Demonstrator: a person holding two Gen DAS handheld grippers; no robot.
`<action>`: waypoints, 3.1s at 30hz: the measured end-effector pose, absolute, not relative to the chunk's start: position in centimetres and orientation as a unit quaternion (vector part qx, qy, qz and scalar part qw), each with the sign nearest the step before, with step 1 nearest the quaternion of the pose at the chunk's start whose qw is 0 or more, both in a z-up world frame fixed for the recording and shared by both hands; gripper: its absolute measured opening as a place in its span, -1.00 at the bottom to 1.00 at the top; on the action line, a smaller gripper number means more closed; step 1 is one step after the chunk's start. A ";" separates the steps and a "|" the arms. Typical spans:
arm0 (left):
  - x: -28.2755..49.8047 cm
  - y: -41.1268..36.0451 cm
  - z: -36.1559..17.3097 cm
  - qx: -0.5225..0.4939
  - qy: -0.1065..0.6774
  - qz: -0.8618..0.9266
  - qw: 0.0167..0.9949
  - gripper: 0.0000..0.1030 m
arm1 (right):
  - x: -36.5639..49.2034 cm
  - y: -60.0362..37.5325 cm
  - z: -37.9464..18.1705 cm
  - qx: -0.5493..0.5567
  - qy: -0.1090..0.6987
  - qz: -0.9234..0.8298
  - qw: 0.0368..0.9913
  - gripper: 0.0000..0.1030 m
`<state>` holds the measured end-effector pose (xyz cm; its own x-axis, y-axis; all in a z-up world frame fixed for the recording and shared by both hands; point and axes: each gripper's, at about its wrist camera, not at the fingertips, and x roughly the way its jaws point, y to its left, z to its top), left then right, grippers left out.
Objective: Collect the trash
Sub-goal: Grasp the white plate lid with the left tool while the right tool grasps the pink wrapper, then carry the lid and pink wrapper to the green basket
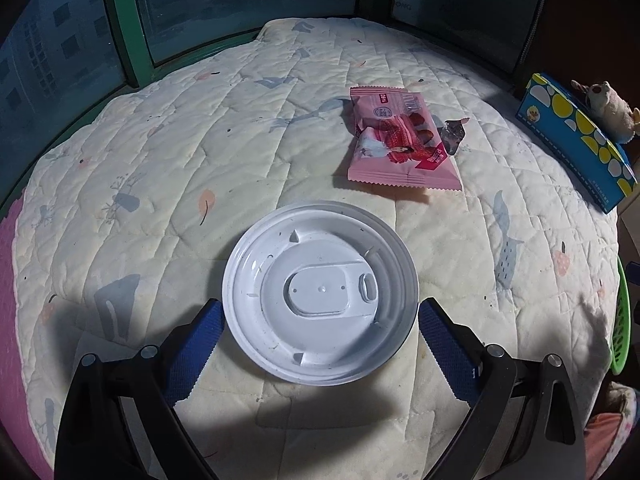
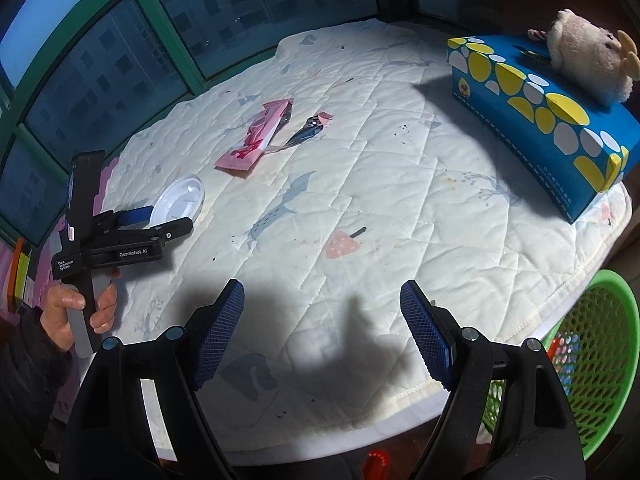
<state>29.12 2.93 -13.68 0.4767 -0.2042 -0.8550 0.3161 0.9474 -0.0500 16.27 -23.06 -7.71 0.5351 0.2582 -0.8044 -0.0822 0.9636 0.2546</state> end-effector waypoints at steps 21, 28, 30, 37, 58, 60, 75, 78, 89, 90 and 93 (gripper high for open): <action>27.2 6.3 -11.1 0.009 0.461 -0.146 0.875 0.72 | 25.1 -19.5 -8.2 0.150 0.494 0.139 0.845 0.55; 26.0 8.0 -10.2 -0.002 0.455 -0.140 0.879 0.72 | 30.3 -17.9 -9.7 0.169 0.510 0.135 0.833 0.55; 25.8 8.5 -10.1 -0.007 0.455 -0.139 0.879 0.72 | 31.7 -17.6 -10.4 0.173 0.515 0.126 0.830 0.55; 25.3 10.2 -10.1 -0.016 0.454 -0.132 0.881 0.72 | 34.9 -16.7 -12.2 0.189 0.527 0.112 0.821 0.51; 25.2 11.4 -10.7 -0.029 0.464 -0.115 0.878 0.72 | 36.1 -14.9 -11.7 0.185 0.493 0.116 0.842 -0.70; 24.9 11.1 -10.4 -0.027 0.462 -0.116 0.879 0.72 | 35.3 -14.9 -11.0 0.180 0.485 0.122 0.847 -0.72; 20.8 5.9 -7.3 -0.015 0.440 -0.156 0.884 0.72 | 23.3 -19.7 -5.9 0.161 0.437 0.138 0.874 -0.74; 19.5 3.9 -6.8 -0.010 0.438 -0.173 0.882 0.72 | 20.2 -21.8 -5.7 0.162 0.432 0.127 0.878 -0.74; 14.8 -5.4 -5.7 0.014 0.432 -0.241 0.869 0.72 | 9.9 -31.1 -6.4 0.171 0.425 0.045 0.888 -0.74; 14.4 -6.3 -5.7 0.018 0.432 -0.248 0.867 0.72 | 9.2 -32.1 -6.7 0.172 0.426 0.035 0.887 -0.74; 13.4 -8.8 -5.7 0.025 0.433 -0.266 0.861 0.72 | 7.1 -35.4 -7.3 0.179 0.429 0.001 0.885 -0.74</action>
<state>13.38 -8.78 -5.67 0.4844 -0.4365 -0.7582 0.4797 0.8573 -0.1872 7.07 -35.45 -7.26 0.6315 0.1557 -0.7596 0.1521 0.9357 0.3183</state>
